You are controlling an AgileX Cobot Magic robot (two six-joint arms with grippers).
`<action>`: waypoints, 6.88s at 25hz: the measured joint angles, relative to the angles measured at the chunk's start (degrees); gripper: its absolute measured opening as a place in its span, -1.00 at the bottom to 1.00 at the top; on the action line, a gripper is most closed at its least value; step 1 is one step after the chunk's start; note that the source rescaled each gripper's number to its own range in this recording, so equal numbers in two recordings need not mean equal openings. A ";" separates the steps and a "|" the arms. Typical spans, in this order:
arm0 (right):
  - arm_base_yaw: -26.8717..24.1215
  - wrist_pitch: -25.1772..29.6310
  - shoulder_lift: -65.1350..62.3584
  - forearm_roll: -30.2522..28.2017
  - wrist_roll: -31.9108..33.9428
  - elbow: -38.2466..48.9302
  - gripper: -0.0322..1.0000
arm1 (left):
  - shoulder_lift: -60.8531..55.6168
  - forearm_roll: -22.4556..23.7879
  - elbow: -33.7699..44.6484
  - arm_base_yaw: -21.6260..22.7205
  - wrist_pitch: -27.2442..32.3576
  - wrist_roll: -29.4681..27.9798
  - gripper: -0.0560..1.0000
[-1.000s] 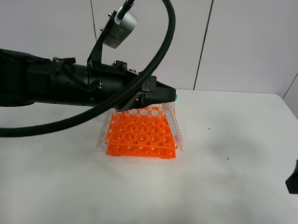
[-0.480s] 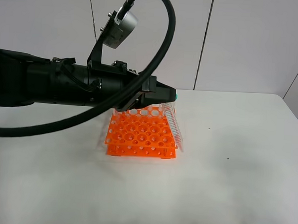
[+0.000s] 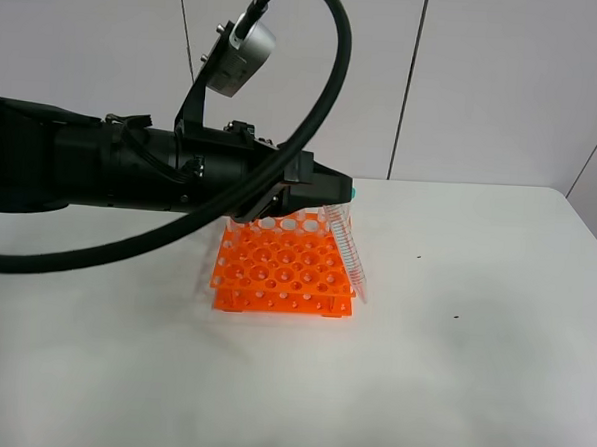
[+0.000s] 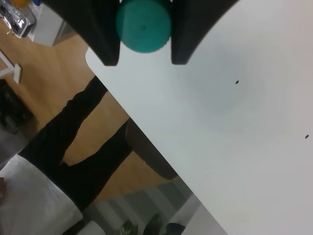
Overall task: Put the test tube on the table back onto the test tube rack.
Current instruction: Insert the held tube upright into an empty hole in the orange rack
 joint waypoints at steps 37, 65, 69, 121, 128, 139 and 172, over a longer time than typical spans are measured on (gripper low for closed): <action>0.00 0.00 -0.07 0.00 0.00 0.00 1.00 | -11.13 84.81 1.66 0.00 -32.15 -55.96 -0.89; 0.00 0.00 -0.14 0.00 0.00 0.00 1.00 | 15.71 96.27 -10.75 6.19 -39.06 -67.33 -0.89; 0.00 0.00 -0.14 0.00 0.00 0.00 1.00 | 15.75 94.33 -8.01 6.19 -42.94 -65.56 -0.89; 0.00 0.00 -0.14 0.00 0.17 0.00 1.00 | 30.46 94.18 -7.01 6.19 -56.43 -67.88 -0.89; 0.00 0.00 -0.14 0.00 0.17 0.00 1.00 | 30.63 94.15 -7.01 6.19 -56.80 -69.64 -0.89; 0.00 0.00 -0.14 0.00 0.17 0.00 1.00 | 30.68 94.02 -7.01 6.19 -56.84 -70.52 -0.89; 0.00 0.00 -0.14 0.00 0.17 0.00 1.00 | 30.75 93.96 -6.78 6.19 -56.47 -72.71 -0.89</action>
